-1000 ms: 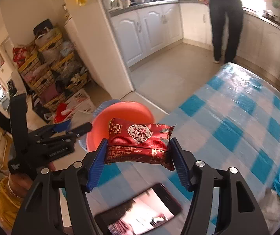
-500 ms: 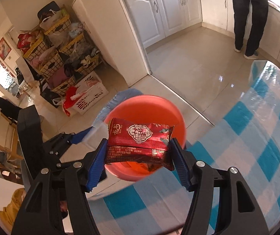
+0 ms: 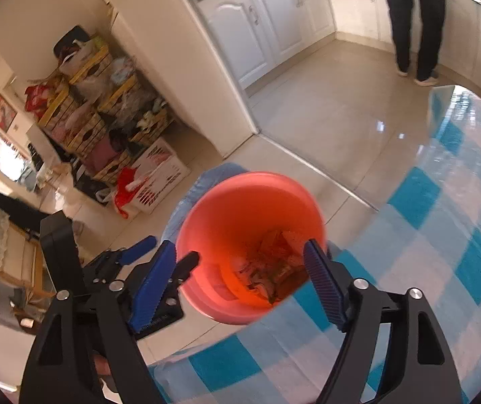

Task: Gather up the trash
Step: 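Open both tools to drop the red and foil packets into the bucket, then move both open tools back over the remaining packets on the table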

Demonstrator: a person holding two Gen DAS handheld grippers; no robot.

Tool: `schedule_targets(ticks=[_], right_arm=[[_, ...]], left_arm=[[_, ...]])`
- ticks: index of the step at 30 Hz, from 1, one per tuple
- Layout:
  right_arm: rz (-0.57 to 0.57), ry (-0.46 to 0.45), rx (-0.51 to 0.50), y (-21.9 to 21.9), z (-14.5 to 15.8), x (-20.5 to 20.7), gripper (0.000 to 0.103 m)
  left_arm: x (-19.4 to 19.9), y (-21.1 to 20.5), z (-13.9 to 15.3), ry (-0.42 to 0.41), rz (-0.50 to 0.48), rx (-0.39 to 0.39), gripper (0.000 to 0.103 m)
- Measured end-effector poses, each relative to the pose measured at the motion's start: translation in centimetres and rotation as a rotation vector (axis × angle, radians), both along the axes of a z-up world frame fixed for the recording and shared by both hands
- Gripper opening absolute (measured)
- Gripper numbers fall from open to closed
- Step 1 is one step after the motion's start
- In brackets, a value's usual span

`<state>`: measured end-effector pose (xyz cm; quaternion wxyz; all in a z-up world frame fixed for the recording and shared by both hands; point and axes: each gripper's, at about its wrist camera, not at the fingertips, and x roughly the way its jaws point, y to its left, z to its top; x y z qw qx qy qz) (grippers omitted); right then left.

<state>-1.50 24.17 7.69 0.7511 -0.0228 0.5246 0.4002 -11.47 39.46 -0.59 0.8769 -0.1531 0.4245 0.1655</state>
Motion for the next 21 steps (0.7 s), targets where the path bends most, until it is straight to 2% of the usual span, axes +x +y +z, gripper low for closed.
schedule_targets(ticks=[6, 16, 21], right_arm=[[-0.091, -0.037, 0.013, -3.6, 1.2, -0.5, 0.082], [-0.268, -0.246, -0.043, -9.7, 3.3, -3.1, 0.082], [-0.358, -0.303, -0.046, -13.0, 4.3, -3.7, 0.082]], left_arm=[[-0.7, -0.3, 1.1, -0.011, 0.004, 0.038, 0.082], [-0.8, -4.2, 5.6, -0.086, -0.074, 0.104, 0.086], [-0.8, -6.4, 7.2, -0.124, -0.118, 0.114, 0.087]])
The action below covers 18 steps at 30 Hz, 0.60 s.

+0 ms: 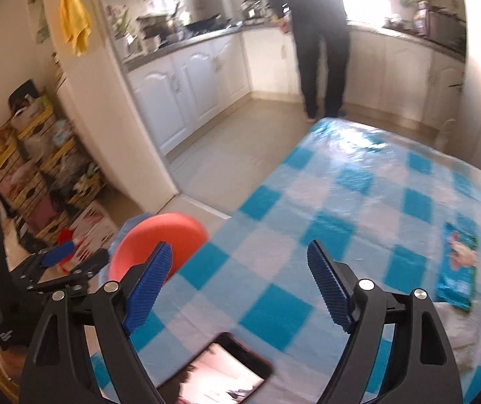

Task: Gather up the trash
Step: 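Move both open tools back over the remaining packets on the table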

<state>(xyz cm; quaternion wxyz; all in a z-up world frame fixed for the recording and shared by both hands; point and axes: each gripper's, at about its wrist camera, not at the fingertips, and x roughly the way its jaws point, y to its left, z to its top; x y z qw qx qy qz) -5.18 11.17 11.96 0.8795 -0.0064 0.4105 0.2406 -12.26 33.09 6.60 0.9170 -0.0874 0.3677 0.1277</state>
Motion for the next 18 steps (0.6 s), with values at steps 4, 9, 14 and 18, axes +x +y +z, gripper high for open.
schedule_targets(ticks=[4, 9, 14, 18], right_arm=[[-0.069, -0.050, -0.012, -2.7, 0.7, -0.6, 0.082], [-0.136, -0.090, -0.011, -5.9, 1.4, -1.4, 0.082], [-0.204, -0.119, -0.012, -8.9, 1.7, -2.3, 0.082], [-0.241, -0.140, -0.018, -10.8, 1.9, -3.0, 0.082]], left_arm=[[0.0, -1.9, 1.0, -0.021, -0.040, 0.007, 0.087], [0.1, -4.2, 1.8, -0.031, -0.093, 0.013, 0.087], [0.2, -6.9, 2.3, -0.034, -0.164, 0.025, 0.087], [0.2, -9.0, 2.6, -0.037, -0.213, 0.030, 0.087]])
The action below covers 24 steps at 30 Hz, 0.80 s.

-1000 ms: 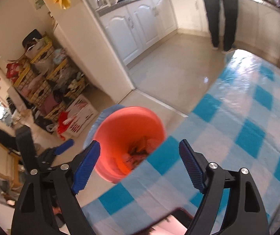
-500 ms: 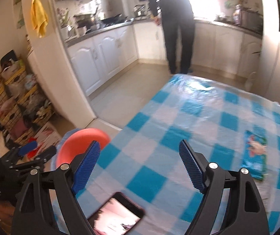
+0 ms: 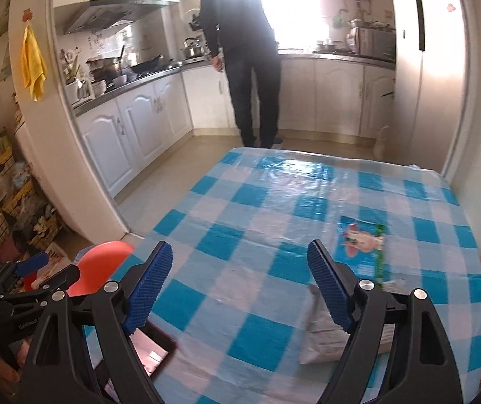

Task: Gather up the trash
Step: 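Move both open tools back over the remaining packets on the table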

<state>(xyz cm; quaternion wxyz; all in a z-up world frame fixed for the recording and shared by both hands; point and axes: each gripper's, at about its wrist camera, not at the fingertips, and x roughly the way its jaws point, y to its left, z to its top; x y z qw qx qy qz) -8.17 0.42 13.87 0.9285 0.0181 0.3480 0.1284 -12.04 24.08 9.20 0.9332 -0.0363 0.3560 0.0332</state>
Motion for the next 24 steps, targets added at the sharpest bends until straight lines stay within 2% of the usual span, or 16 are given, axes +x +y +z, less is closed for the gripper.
schedule_targets(ticks=[8, 17, 24], right_arm=[[-0.082, -0.042, -0.016, -3.7, 0.0, -1.5, 0.082], [-0.179, -0.042, -0.017, -8.0, -1.3, -2.7, 0.082], [-0.238, -0.007, -0.005, -11.3, -3.1, -3.4, 0.082]], left_arm=[[0.4, -4.3, 0.2, 0.003, -0.099, 0.002, 0.087], [0.4, -8.8, -0.4, 0.026, -0.209, 0.011, 0.087], [0.3, -12.7, -1.1, 0.046, -0.315, 0.014, 0.087]])
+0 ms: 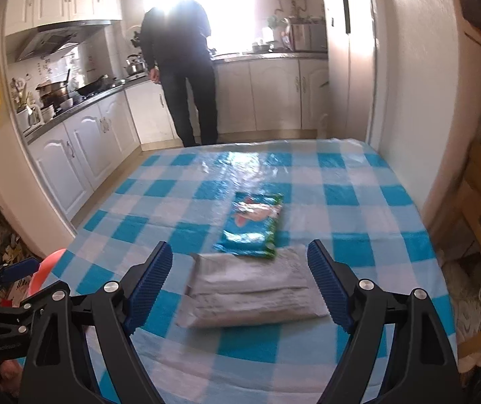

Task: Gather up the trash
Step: 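Move both open tools back over the remaining packets on the table, then lower the right tool onto the white paper packet and close on it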

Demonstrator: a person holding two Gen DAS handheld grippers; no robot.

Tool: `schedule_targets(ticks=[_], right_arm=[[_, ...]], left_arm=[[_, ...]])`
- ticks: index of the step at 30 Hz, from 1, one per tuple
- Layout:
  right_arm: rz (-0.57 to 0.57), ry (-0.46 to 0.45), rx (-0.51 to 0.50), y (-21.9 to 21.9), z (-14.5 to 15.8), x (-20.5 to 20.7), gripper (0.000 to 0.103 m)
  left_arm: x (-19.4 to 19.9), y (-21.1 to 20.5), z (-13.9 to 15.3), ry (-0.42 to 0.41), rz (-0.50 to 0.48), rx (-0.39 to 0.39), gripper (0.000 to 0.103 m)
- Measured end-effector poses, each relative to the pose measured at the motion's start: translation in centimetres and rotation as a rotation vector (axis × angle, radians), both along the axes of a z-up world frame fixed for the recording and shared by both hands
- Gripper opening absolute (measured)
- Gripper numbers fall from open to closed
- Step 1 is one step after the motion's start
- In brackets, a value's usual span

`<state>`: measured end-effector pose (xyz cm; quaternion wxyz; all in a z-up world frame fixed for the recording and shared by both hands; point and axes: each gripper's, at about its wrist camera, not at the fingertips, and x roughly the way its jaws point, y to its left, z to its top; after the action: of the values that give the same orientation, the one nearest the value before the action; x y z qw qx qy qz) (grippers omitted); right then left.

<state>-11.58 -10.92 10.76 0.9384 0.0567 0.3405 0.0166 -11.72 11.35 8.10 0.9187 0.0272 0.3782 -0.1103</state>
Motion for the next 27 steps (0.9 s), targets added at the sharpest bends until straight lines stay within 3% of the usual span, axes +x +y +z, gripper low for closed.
schedule_targets(ticks=[11, 17, 27], right_arm=[[-0.097, 0.060, 0.100, -6.8, -2.8, -0.7, 0.082], [0.036, 0.135, 0.148, -5.5, -5.0, 0.2, 0.082], [0.248, 0.208, 0.047, 0.2, -6.3, 1.7, 0.082]], left_arm=[[-0.1, -5.0, -1.2, 0.008, -0.123, 0.030, 0.087], [0.9, -4.7, -1.6, 0.021, -0.084, 0.032, 0.087], [3.0, -1.9, -1.2, 0.031, 0.020, 0.001, 0.087]])
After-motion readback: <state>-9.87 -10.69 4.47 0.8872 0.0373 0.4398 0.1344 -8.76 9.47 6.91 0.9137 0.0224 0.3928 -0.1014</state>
